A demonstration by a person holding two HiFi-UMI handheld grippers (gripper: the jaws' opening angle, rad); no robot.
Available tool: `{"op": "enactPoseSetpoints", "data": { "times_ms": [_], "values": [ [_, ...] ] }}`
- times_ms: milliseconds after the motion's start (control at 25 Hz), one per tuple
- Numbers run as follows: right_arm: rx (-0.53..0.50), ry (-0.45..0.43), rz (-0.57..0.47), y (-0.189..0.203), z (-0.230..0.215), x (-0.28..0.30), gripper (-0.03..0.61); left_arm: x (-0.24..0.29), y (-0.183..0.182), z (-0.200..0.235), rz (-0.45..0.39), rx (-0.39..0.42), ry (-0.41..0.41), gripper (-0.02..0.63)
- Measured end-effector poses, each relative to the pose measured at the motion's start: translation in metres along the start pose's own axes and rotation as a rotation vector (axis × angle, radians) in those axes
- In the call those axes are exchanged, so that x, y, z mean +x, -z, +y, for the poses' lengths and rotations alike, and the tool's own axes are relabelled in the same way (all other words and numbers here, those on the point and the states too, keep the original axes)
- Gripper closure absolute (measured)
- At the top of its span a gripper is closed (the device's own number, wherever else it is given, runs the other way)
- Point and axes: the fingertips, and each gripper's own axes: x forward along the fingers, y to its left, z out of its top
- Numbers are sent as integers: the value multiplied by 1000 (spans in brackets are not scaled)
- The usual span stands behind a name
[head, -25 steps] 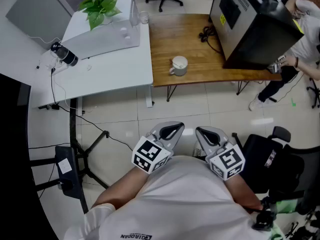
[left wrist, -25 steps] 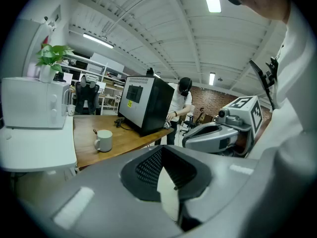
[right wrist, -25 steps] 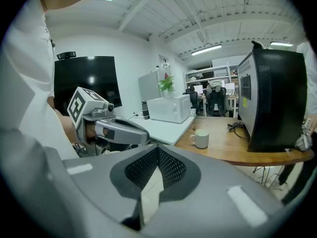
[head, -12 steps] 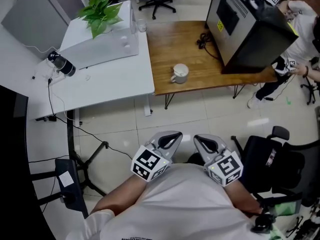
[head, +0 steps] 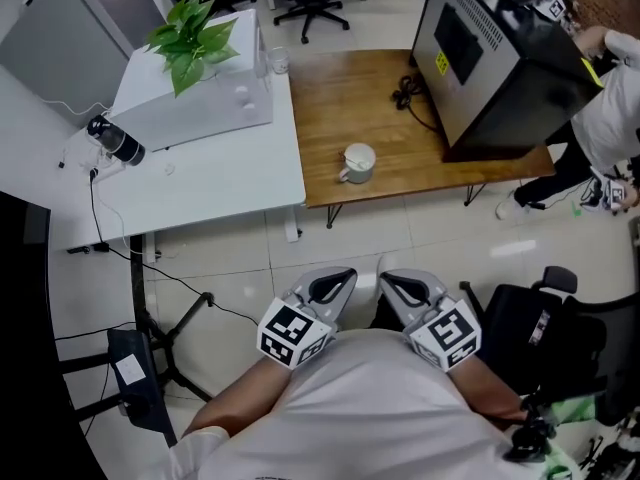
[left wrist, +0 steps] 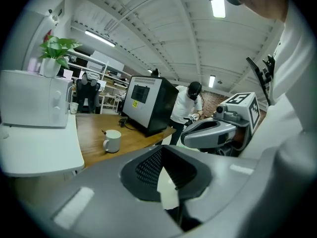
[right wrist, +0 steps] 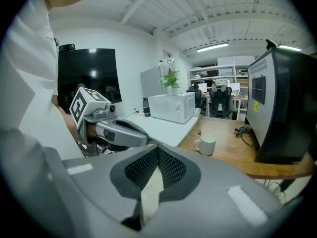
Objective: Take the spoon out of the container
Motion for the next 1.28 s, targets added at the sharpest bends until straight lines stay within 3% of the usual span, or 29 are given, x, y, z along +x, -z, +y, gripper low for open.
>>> {"op": "enactPoseSetpoints", "data": {
  "times_ms": [640, 920, 1280],
  "values": [
    [-51, -172, -35, -45, -141, 35, 571, 109, -78, 78, -42, -39, -195, 609],
    [-106, -210, -27, -53, -208, 38, 572, 148, -95, 104, -62, -64, -294, 609],
    [-93, -240, -34, -54, -231, 50, 572, 166, -105, 124, -49, -52, -335, 609]
  ]
}}
